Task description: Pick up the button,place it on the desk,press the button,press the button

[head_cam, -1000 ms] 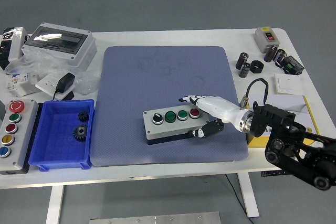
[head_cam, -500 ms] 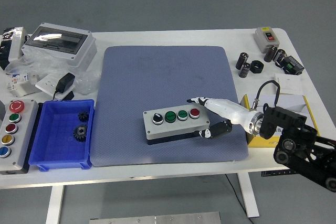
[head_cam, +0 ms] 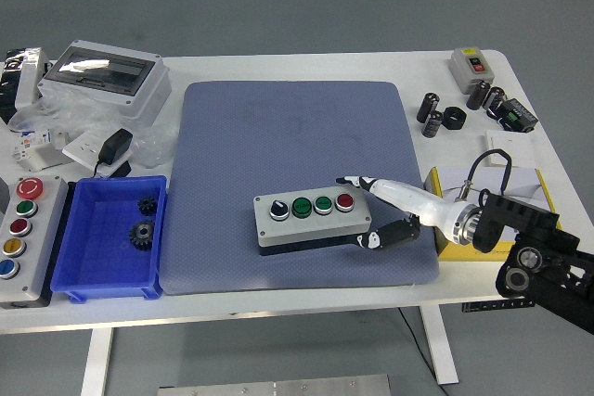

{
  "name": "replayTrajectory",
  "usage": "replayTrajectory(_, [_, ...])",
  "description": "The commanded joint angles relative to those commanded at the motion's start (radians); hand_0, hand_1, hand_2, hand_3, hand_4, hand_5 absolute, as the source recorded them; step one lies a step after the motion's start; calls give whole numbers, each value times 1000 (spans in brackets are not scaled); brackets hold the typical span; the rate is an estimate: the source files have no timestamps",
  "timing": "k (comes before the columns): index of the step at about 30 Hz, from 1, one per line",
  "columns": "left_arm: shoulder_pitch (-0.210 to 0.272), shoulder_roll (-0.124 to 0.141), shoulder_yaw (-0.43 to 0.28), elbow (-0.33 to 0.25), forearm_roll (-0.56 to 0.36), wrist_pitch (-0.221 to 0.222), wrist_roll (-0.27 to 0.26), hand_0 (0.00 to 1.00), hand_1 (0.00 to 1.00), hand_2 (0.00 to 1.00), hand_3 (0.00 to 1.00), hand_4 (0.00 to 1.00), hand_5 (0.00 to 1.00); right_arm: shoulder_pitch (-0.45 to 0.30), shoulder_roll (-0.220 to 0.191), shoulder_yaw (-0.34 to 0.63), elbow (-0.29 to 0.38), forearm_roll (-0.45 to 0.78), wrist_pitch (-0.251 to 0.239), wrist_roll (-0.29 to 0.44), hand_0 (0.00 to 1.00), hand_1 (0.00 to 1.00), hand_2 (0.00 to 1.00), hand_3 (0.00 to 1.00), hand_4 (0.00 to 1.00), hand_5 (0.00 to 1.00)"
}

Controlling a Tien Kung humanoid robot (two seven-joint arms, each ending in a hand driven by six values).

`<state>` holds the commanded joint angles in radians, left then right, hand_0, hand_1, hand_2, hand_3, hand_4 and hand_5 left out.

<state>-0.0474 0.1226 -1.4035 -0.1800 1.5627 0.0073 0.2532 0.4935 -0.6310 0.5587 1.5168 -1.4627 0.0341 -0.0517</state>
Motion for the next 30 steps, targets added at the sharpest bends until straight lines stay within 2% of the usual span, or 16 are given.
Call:
replayTrajectory(2, [0, 0, -1, 0, 1, 1, 0, 610, 603, 527, 599, 614, 173, -2, -1, 1, 2, 0, -1, 1, 947, 970, 998, 998, 748, 278])
replayTrajectory(3, [0, 0, -2, 0, 1, 1, -1, 610, 602, 525, 597, 611, 160, -4, -3, 2, 4, 1, -1, 2, 928, 939, 998, 998, 744, 305])
replayTrajectory(25, [-1, 2, -6, 0, 5, 4, -3, 609, 598, 524, 598, 606, 146, -3, -18, -5, 12, 25, 11, 3, 895, 920, 980, 998, 742, 314])
replayTrajectory(30, [-1, 0, -4, 0, 1, 5, -4, 607, 598, 523, 598, 605, 145, -36, -38, 57, 46, 42, 3, 10, 882, 897, 968, 998, 744, 321])
